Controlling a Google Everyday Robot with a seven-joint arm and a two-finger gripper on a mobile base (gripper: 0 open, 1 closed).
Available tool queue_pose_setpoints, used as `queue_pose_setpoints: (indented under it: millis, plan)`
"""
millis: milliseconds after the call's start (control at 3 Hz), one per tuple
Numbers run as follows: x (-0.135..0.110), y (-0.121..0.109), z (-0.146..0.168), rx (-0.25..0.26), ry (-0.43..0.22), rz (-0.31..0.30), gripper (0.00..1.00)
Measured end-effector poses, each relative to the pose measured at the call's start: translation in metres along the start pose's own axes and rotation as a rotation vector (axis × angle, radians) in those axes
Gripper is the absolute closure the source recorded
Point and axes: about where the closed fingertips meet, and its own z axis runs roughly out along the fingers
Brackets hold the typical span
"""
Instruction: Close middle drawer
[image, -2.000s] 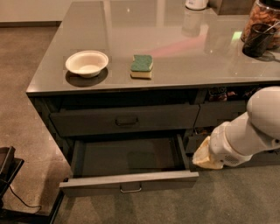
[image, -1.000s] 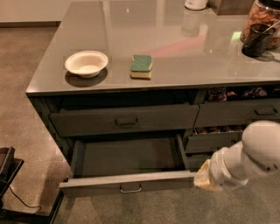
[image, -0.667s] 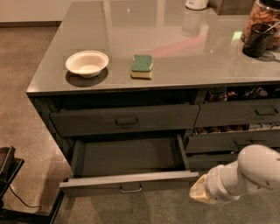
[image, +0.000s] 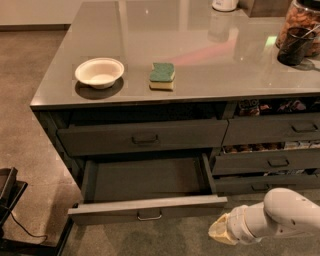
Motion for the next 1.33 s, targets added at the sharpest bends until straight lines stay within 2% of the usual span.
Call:
queue_pose_setpoints:
  millis: [333,667,1333]
  plan:
    - [-0.001,0.000,-0.001,0.002,0.001,-0.002,1.00]
    - [-0.004,-0.001,0.005,0.013,-0.013,-0.051,1.00]
    - [-0.028,-0.010,0.050,0.060,-0.073,-0.228,1.00]
